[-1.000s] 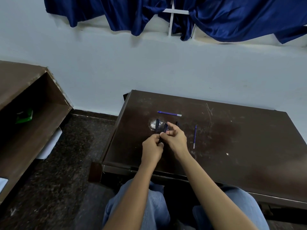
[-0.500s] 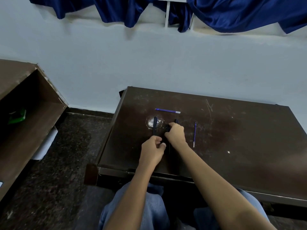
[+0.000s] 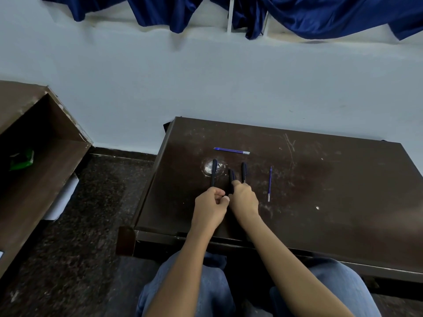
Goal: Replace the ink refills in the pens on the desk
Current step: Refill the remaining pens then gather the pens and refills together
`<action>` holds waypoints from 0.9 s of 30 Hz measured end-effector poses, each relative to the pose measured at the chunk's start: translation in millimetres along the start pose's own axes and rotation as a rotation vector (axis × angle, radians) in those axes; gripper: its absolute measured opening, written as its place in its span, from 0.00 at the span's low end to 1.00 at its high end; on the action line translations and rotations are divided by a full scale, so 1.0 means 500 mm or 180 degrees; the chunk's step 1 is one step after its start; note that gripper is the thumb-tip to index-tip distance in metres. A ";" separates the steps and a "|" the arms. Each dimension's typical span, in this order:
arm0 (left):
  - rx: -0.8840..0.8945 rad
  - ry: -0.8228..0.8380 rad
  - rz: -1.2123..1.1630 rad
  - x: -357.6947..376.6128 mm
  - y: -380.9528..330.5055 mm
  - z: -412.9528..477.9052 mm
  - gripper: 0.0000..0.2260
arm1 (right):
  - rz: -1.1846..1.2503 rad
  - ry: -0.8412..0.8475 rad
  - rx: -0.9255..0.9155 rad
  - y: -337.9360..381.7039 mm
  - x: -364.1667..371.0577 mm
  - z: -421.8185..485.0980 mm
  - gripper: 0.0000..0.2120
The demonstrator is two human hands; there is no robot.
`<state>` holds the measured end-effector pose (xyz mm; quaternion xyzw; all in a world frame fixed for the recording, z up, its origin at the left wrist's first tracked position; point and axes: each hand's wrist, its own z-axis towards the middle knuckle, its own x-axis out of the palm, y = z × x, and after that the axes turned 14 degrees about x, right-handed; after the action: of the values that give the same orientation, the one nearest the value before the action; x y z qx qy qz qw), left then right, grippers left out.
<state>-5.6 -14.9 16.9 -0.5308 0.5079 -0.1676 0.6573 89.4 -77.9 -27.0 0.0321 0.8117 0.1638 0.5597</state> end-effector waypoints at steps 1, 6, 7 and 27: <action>-0.0003 -0.0003 -0.0009 0.000 0.000 0.000 0.10 | -0.0014 0.0004 -0.0011 -0.004 0.005 -0.004 0.15; -0.0035 0.0024 -0.0057 -0.001 -0.001 -0.002 0.10 | -0.0047 -0.0012 -0.0037 -0.001 0.003 -0.001 0.17; -0.0049 0.0023 -0.0076 -0.002 -0.001 -0.002 0.10 | -0.0032 -0.0016 -0.0018 0.001 0.001 0.003 0.16; -0.0039 -0.0023 -0.0112 -0.005 -0.002 0.000 0.09 | 0.0030 -0.0209 0.0064 0.007 -0.002 0.032 0.08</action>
<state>-6.4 -13.4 19.2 -0.5443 0.4972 -0.1740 0.6529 104.2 -70.9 -30.2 0.0469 0.7944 0.1571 0.5849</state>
